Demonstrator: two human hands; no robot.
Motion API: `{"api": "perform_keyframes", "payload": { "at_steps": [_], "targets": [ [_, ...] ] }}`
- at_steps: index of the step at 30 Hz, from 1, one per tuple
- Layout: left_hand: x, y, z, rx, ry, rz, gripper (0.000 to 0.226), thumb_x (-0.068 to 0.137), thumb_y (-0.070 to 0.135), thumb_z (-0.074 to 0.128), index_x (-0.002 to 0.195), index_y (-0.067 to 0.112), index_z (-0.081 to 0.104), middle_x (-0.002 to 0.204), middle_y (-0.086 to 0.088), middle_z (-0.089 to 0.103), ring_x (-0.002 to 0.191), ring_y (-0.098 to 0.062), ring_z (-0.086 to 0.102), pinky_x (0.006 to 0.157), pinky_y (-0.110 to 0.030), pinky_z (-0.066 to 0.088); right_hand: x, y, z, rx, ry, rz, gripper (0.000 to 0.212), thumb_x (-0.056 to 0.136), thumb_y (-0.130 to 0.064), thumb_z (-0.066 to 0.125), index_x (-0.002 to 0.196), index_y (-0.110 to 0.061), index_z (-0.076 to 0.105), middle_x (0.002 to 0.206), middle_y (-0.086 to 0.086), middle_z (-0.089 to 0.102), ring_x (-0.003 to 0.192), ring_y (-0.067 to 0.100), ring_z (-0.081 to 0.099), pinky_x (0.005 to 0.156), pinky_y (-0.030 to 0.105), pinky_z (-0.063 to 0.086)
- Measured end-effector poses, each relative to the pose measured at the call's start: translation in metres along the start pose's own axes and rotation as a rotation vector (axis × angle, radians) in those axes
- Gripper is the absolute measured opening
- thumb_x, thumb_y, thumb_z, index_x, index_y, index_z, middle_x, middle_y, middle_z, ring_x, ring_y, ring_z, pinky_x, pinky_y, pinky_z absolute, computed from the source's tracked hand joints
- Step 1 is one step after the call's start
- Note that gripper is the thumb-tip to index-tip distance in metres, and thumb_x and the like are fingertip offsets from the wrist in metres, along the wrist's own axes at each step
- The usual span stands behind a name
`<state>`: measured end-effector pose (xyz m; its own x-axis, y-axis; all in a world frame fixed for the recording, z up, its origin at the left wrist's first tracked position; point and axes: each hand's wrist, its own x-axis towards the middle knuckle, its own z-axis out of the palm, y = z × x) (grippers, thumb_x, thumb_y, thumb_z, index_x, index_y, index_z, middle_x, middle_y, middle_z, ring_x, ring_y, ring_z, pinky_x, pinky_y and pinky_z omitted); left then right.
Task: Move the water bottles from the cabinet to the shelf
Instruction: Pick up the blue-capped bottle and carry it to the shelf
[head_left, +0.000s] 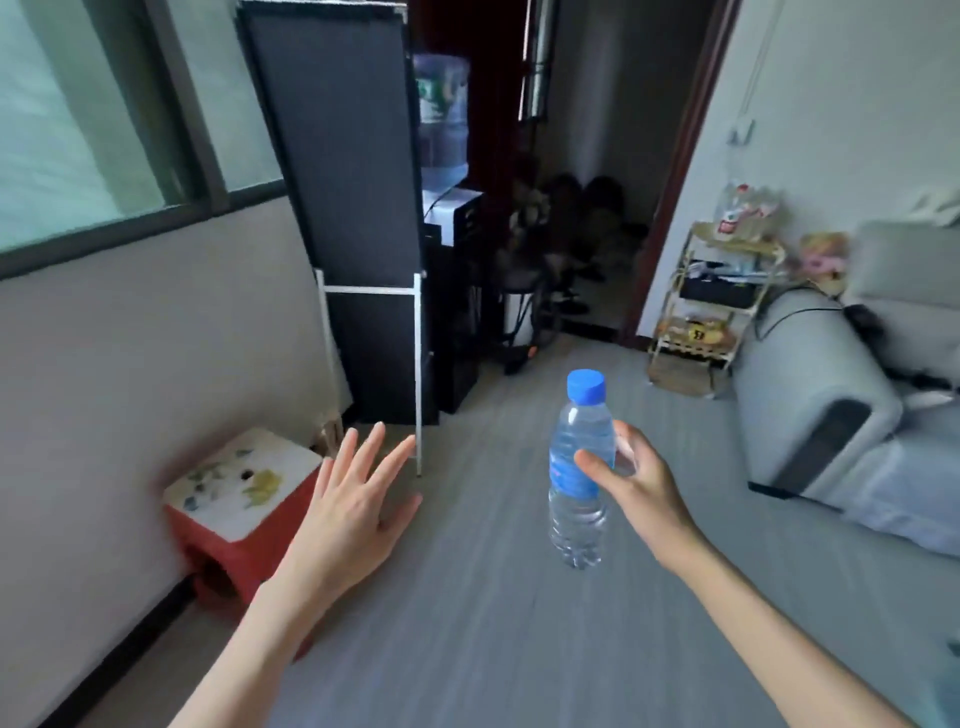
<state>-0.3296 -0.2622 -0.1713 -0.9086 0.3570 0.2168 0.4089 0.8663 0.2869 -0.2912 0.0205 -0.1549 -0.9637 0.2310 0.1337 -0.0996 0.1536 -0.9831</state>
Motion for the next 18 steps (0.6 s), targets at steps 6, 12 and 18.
{"api": "perform_keyframes", "payload": {
  "at_steps": [6,12,18],
  "targets": [
    [0.186,0.065,0.041,-0.086,-0.051,0.218,0.058,0.091,0.042,0.045,0.143,0.035,0.019,0.156,-0.001,0.01,0.144,-0.025,-0.004,0.115,-0.044,0.007,0.11,0.01,-0.086,-0.026,0.188,0.029,0.041,0.07,-0.03,0.07,0.108,-0.018,0.06,0.107,-0.001,0.069,0.1,0.014,0.064,0.087,0.026,0.05],
    [0.334,0.151,0.094,-0.124,-0.119,0.435,0.056,0.092,0.044,0.042,0.143,0.033,0.02,0.156,-0.002,0.011,0.144,-0.026,-0.002,0.115,-0.044,0.007,0.198,0.042,-0.18,-0.021,0.34,0.038,0.037,0.074,-0.026,0.074,0.107,-0.016,0.06,0.105,0.002,0.068,0.093,0.012,0.064,0.081,0.022,0.049],
    [0.47,0.215,0.166,-0.106,-0.163,0.458,0.058,0.092,0.045,0.039,0.144,0.035,0.015,0.157,-0.001,0.005,0.144,-0.024,-0.008,0.115,-0.041,0.003,0.307,0.089,-0.281,-0.065,0.397,0.061,0.054,0.069,-0.033,0.078,0.116,-0.015,0.057,0.106,0.0,0.069,0.091,0.009,0.064,0.076,0.014,0.049]
  ]
}}
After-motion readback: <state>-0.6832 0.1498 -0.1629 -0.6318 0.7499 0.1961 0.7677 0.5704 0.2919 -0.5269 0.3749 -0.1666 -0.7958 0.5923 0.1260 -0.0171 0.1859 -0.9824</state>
